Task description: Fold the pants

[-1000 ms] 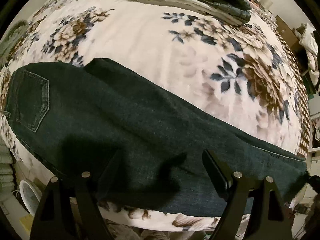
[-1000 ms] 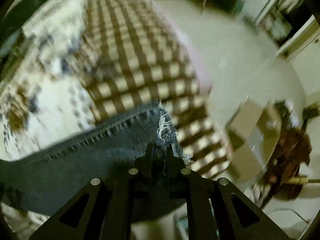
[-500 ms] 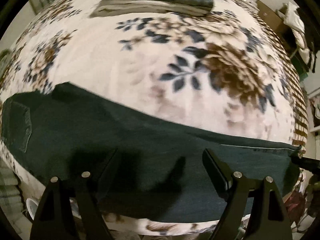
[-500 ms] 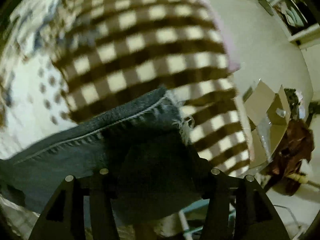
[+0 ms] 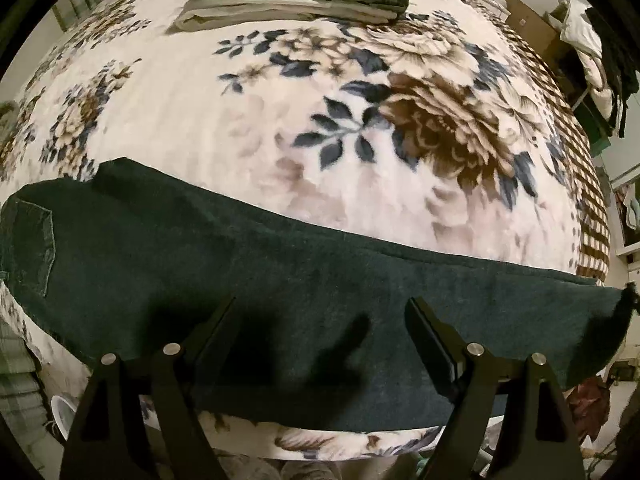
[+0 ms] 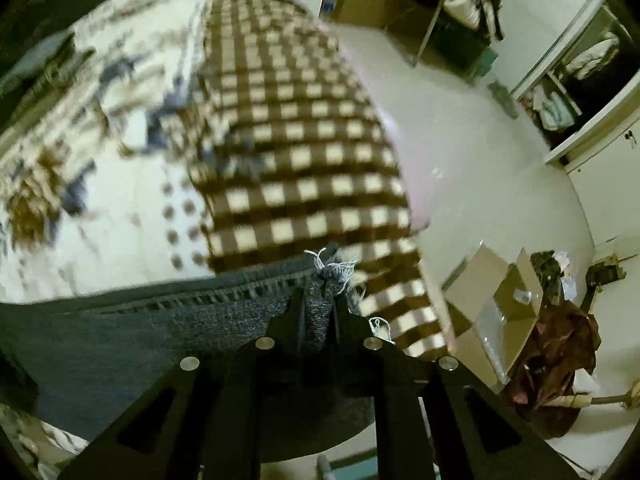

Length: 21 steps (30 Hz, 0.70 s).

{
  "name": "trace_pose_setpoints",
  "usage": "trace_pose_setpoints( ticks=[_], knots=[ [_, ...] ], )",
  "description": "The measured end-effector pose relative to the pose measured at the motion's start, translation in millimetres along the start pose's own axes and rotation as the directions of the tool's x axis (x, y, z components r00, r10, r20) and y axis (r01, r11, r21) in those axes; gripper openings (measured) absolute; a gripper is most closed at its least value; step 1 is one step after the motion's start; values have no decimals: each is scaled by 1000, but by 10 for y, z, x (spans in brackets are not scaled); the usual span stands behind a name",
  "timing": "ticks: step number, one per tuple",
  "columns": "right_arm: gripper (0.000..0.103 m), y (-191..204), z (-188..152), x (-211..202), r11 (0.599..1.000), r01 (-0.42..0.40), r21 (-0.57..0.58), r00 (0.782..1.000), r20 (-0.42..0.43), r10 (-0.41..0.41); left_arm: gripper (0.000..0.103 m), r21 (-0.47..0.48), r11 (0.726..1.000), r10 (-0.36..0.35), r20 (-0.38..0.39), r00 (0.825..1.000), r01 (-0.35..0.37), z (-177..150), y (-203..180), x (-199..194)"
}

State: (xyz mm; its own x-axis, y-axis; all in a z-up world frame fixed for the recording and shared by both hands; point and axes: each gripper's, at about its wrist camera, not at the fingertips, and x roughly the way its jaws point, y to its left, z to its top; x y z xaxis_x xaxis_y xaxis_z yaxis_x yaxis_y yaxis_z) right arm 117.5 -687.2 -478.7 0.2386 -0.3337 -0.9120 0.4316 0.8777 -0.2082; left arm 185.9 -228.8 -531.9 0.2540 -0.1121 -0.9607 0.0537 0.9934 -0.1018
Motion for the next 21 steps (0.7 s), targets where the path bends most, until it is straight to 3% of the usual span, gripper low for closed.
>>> trace_pose_setpoints(
  ticks=[3,9,12,13,15,18,21],
  knots=[
    [13,-72,80,-59,1000,0,17,1000,2,0,83,-9,1000,3,-5,1000,-3,-8,23,28],
    [14,-76,130,552,999,12,51,998,-69,-9,83,-21,1000,11,-3,1000,-12,-31,98,76],
    [27,-93,117,905,994,3,107,988,-151,13,83,-40,999,13,-10,1000,-14,-63,227,55],
    [42,-116,112,950,993,1,122,984,-175,20,83,-58,998,12,-11,1000,-13,-85,320,23],
    [54,-174,78,899,982,-41,186,979,-190,77,83,-99,995,14,-12,1000,-15,-138,535,-53],
    [57,-45,2,572,971,-117,209,970,-185,157,83,-189,981,37,-23,999,-41,-246,1001,-180],
    [57,513,-102,193,942,-289,168,923,-213,321,83,-299,950,77,-50,996,-88,-370,1552,-277]
  ],
)
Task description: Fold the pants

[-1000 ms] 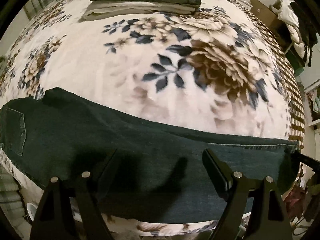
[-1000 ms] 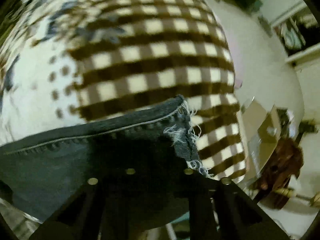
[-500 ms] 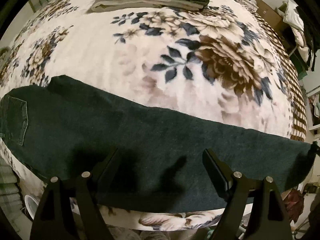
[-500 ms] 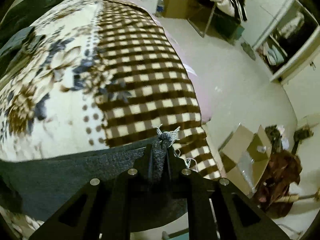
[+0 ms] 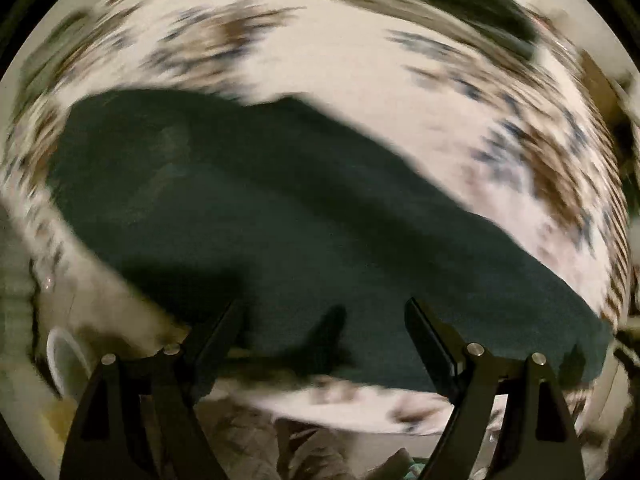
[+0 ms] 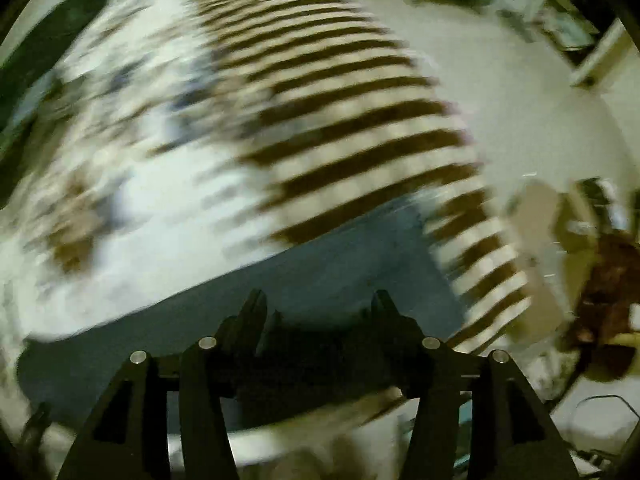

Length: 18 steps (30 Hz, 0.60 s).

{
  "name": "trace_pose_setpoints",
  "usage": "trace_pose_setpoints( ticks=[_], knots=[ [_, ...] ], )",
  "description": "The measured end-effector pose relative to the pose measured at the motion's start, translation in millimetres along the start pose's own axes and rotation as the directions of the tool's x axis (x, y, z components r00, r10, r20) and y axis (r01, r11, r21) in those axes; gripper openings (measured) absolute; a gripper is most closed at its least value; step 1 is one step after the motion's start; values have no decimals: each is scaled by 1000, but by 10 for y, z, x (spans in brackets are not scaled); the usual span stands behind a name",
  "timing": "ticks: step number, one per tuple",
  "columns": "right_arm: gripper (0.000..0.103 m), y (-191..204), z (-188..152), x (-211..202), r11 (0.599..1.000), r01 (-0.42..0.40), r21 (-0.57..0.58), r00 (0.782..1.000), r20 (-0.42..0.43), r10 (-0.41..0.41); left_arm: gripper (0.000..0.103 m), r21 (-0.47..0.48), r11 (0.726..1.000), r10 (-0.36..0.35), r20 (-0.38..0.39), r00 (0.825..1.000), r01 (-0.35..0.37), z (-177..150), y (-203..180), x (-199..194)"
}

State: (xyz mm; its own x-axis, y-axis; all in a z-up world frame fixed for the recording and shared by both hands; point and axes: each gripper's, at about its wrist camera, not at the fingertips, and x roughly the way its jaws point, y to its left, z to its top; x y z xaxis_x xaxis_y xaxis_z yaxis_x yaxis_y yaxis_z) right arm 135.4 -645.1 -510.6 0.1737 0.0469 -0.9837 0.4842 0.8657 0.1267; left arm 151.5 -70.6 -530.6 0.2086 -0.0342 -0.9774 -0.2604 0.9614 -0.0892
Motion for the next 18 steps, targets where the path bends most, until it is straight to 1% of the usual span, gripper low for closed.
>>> trace_pose_setpoints(
  ticks=[2,3,4,5,6,7,9,11,12,13,14,15,16,17,18],
  knots=[
    [57,462,-109,33,995,-85,-60,995,-53,82,83,-88,995,38,-8,999,-39,50,434,-23],
    [57,859,-160,109,983,-151,-108,984,-109,140,83,-126,991,55,-8,998,-55,77,628,-31],
    [57,1142,-192,156,971,-199,-133,974,-139,181,83,-159,985,70,-2,998,-70,98,804,-35],
    [57,1532,-219,233,948,-269,-168,955,-177,239,83,-185,979,91,2,996,-89,128,971,-33],
    [57,1835,-249,288,930,-311,-195,941,-203,272,83,-207,973,106,2,994,-103,156,1101,-28],
    [57,2246,-274,378,906,-355,-232,924,-235,301,83,-231,967,113,4,994,-109,181,1237,-22],
    [57,2965,-290,559,857,-418,-301,895,-296,333,83,-293,949,122,7,992,-115,245,1533,-6],
    [57,3668,-310,785,809,-474,-348,861,-376,343,83,-350,931,113,10,994,-102,313,1766,14],
    [57,3956,-316,898,793,-487,-367,850,-406,334,83,-366,925,113,14,993,-100,351,1845,23],
    [57,4264,-338,1029,780,-487,-394,846,-433,310,83,-378,921,114,15,993,-99,400,1929,31],
    [57,4490,-367,1154,776,-481,-409,842,-460,280,83,-395,914,107,16,994,-92,444,2032,46],
    [57,4639,-385,1259,780,-473,-410,838,-482,255,83,-409,909,101,19,995,-84,472,2107,53],
    [57,4791,-413,1401,790,-461,-405,828,-517,219,83,-417,905,99,19,995,-82,495,2126,70],
    [57,4900,-448,1521,796,-462,-391,811,-550,200,83,-433,898,88,18,996,-72,524,2212,89],
    [57,4965,-471,1610,801,-456,-388,804,-565,184,83,-446,893,81,20,997,-63,523,2253,86]
  ],
)
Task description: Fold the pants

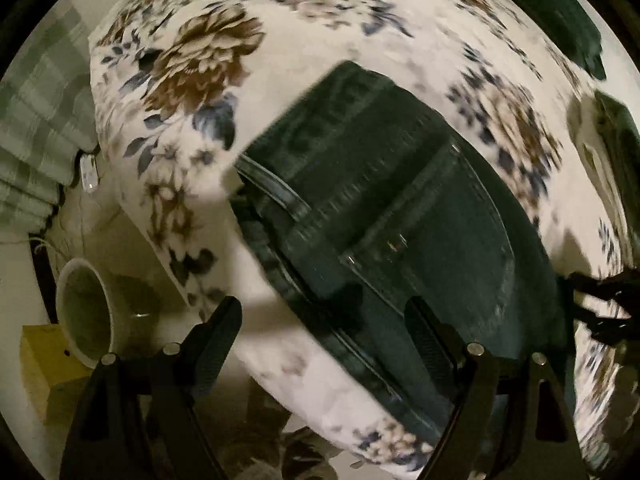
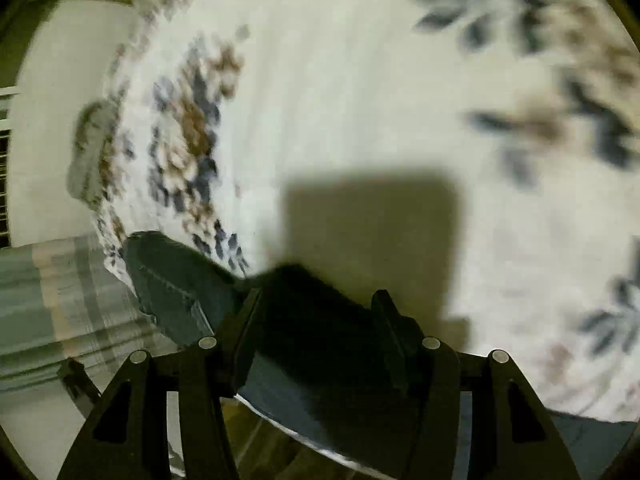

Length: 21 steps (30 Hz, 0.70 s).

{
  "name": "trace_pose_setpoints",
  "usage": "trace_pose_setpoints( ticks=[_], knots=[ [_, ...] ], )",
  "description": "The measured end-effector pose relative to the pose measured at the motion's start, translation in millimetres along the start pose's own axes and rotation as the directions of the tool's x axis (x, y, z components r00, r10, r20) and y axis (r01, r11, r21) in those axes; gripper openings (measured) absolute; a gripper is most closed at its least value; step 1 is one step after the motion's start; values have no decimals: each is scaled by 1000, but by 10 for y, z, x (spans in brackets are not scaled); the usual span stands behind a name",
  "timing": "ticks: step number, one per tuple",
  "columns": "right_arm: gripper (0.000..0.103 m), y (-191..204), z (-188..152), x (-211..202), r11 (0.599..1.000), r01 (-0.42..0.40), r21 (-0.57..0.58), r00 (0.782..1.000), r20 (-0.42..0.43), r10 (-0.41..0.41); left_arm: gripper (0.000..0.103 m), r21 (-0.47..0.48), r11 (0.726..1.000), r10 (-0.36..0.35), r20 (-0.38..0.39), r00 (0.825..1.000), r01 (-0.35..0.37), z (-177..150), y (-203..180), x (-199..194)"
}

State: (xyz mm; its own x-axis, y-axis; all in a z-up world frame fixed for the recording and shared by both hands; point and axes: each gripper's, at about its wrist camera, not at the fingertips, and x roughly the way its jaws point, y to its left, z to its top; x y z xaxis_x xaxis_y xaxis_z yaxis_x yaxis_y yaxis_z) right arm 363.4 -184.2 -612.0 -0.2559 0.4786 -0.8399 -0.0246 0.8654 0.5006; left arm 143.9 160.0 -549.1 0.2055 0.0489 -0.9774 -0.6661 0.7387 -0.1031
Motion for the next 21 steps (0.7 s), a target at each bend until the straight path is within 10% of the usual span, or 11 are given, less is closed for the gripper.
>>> trace_pose_setpoints(
  ticks=[2,4,12,15,18,21],
  knots=[
    [47,61,38,146,999,49,12,999,-13,-49,83,-23,1000,-7,-3,1000,7,36,96,19],
    [12,88,16,174,997,69,39,997,32,-70,83,-39,999,-15,-15,1000,14,55,159,46],
    [0,176,145,-321,975,187,122,943,255,-212,83,-108,993,-47,-38,998,43,156,466,58],
    [0,100,240,-416,983,127,136,960,234,-156,83,-121,991,-60,-37,998,55,234,504,58],
    [6,100,269,-367,993,63,104,988,131,-77,83,-121,991,-67,-32,997,63,303,479,63],
    [65,109,223,-222,994,60,88,996,64,-65,83,-127,989,-74,-28,997,69,374,476,100]
  ],
)
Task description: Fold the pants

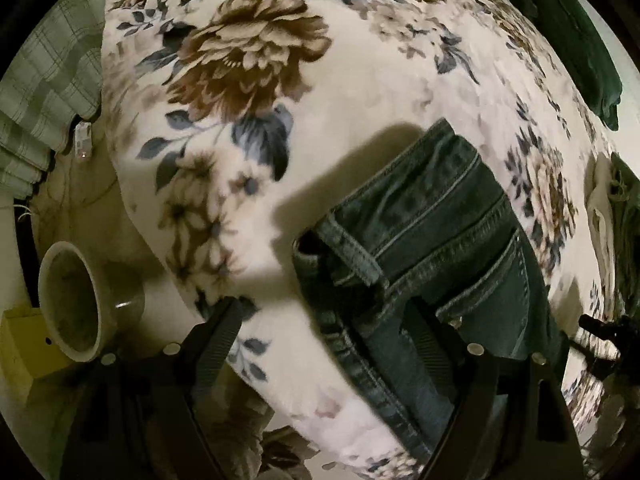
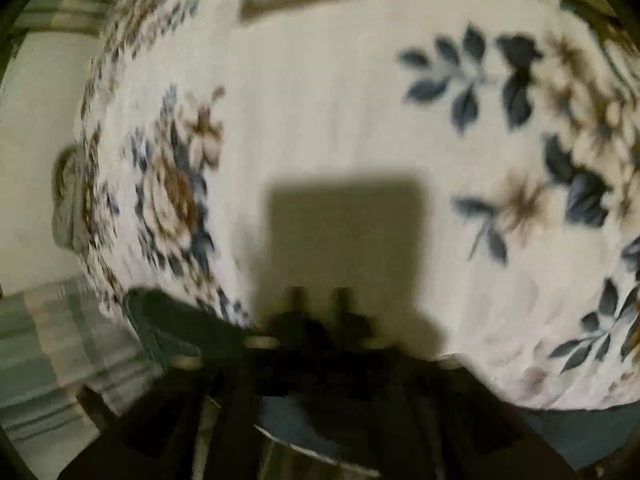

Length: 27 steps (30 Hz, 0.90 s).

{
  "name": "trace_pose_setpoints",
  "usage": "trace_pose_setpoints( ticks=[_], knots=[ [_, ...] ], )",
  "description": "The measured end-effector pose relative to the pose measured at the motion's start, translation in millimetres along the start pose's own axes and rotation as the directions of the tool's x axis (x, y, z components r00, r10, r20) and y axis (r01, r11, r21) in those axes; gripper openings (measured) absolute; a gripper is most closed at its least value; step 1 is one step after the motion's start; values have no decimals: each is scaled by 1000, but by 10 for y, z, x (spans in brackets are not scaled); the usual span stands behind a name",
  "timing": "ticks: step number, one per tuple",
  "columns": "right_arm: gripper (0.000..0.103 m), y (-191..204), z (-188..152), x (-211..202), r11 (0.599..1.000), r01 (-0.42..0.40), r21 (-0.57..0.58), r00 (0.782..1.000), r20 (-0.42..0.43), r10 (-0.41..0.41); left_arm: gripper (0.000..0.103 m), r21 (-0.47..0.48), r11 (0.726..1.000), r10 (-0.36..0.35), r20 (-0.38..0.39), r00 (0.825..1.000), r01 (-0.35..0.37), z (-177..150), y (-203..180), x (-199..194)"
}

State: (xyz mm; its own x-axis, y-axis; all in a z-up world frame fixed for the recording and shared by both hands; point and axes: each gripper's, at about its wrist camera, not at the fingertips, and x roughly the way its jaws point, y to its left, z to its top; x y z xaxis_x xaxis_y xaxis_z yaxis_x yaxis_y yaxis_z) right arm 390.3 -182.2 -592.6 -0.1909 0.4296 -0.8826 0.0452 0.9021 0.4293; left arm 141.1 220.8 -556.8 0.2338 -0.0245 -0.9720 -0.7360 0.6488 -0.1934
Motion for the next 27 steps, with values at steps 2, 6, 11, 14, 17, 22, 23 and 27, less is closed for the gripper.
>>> trace_pose_setpoints(
  ticks=[2,6,11,14,17,22,23,27],
  knots=[
    [68,37,-63,202,1000,-3,-16,998,-62,2,83,-10,1000,-7,-6,1000,7,83,-9,56],
    [8,327,-229,412,976,157,-153,987,-18,-161,83,-21,1000,-18,-12,1000,18,144,10,84],
    [0,170,-108,149,986,164,12,980,111,-164,83,-32,999,-18,-18,1000,18,125,93,67],
    [9,67,-277,5,995,88,39,990,103,-92,83,-85,994,-68,-28,997,66,134,164,76],
    [54,-100,-785,-220,994,34,105,989,138,-49,83,-113,986,-124,-9,992,122,206,152,102],
    [56,-703,-1771,-192,928,-102,358,990,129,59,35,-63,989,-135,31,990,136,298,12,250],
    [56,-816,-1947,-120,905,-117,410,989,128,70,28,-53,990,-127,35,991,129,296,11,251],
    [56,-1317,-2594,65,793,-152,590,986,141,84,17,8,990,-143,76,987,143,234,73,65]
  ],
)
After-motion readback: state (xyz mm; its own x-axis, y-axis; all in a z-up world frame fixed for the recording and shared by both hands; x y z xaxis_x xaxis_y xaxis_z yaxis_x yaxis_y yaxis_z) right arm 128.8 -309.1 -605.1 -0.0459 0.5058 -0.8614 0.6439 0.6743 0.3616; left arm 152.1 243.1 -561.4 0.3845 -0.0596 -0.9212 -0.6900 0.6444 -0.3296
